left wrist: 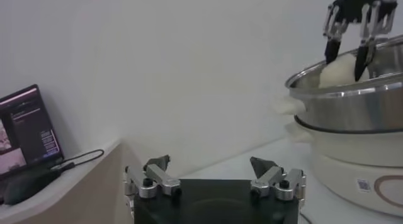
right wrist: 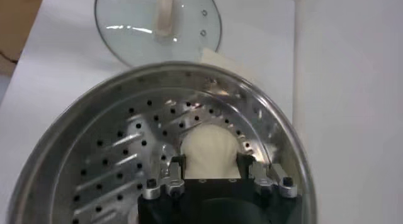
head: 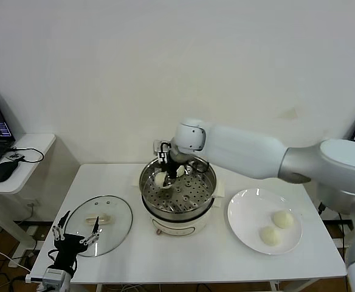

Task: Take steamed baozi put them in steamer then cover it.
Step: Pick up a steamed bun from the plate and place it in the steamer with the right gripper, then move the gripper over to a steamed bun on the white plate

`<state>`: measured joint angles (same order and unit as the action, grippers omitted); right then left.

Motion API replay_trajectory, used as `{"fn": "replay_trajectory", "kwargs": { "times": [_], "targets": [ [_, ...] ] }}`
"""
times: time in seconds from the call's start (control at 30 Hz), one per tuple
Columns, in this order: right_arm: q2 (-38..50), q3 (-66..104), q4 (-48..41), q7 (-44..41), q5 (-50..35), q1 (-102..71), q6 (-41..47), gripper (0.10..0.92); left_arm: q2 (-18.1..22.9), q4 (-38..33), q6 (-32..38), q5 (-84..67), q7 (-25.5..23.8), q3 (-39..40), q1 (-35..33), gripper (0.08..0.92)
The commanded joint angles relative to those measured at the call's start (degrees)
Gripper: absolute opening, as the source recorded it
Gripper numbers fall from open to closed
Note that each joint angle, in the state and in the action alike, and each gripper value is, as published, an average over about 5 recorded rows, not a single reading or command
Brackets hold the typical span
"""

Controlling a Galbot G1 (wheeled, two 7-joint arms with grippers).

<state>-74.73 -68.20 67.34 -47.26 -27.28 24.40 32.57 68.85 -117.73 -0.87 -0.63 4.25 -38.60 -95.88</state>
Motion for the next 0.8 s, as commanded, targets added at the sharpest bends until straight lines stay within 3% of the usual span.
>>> {"fn": "replay_trajectory", "kwargs": {
  "times": [0.03,0.17,0.43,0.53,0.8],
  "targets": [
    [-3.9,0.4,-4.0,1.3,0.3,-3.1,1.0,0.526,0.0,0.0,0.0,0.0,0.0,0.0,0.0,0.823],
    [-3.5,0.7,-3.9,1.7,0.3,-3.4,1.2,0.542,0.1,0.0,0.0,0.1,0.0,0.0,0.0,0.823],
    [2.6,0.8,1.7,-3.0,0.0,2.4,0.5,0.751,0.0,-0.3,0.0,0.1,0.0,-0.1,-0.1,0.823],
    [7.9,0.3,4.7,-7.1,0.6,7.0,-1.5,0.807,-0.1,-0.5,0.0,0.1,0.0,0.0,0.0,0.823],
    [26.7,-3.7,15.8,-17.3,6.9,15.4,-10.5,0.823,-0.8,-0.6,0.0,0.0,-0.1,0.4,0.3,0.823]
  ]
}}
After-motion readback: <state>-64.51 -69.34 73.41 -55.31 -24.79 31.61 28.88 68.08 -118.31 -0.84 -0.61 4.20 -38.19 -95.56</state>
